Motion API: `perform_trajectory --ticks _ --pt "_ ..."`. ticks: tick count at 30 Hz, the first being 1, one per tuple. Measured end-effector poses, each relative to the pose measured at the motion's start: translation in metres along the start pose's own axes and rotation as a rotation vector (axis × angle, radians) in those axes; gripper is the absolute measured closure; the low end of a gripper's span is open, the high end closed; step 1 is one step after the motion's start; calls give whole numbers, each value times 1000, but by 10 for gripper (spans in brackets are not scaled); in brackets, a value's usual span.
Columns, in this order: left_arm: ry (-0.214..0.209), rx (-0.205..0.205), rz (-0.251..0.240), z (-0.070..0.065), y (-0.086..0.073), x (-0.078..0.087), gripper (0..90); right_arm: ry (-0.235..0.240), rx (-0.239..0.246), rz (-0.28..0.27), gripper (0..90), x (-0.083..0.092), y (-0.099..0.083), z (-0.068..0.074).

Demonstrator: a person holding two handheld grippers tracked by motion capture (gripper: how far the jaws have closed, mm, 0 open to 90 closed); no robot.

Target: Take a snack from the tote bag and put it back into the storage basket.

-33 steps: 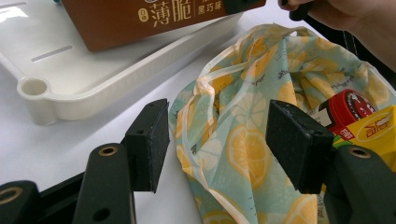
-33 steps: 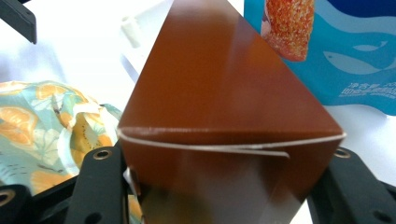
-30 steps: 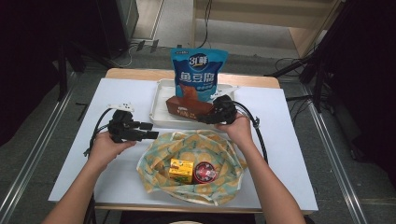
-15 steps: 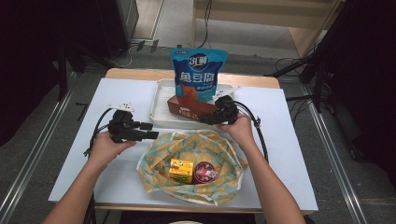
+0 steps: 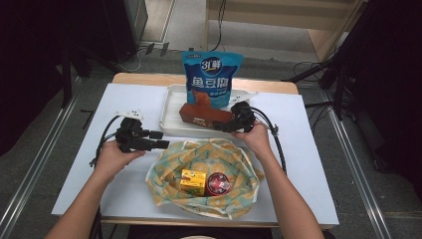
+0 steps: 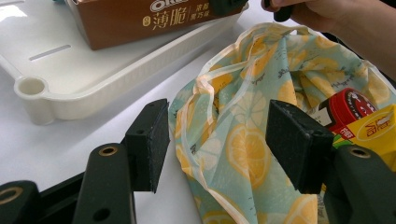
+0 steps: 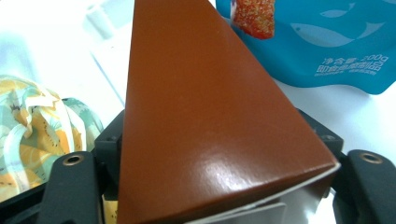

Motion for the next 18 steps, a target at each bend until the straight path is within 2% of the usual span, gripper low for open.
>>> perform_trajectory --ticks 12,16,18 --pt "0 -1 2 0 0 0 401 2 -26 -26 250 -1 -1 -7" --pt "-1 -2 2 0 0 0 401 -38 -8 -26 234 1 -1 -7" --pt "-2 -3 3 0 0 0 401 -34 -12 -28 233 3 -1 -8"
Point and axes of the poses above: each handheld gripper's, and its own axes: x roughly backward along the jaws, y roughly out of its top, z roughly to its left, the point moved 2 cm from there along -x, roughly forward along the jaws, and after that the axes turned 5 degrees about z, right-handed, at the moved point
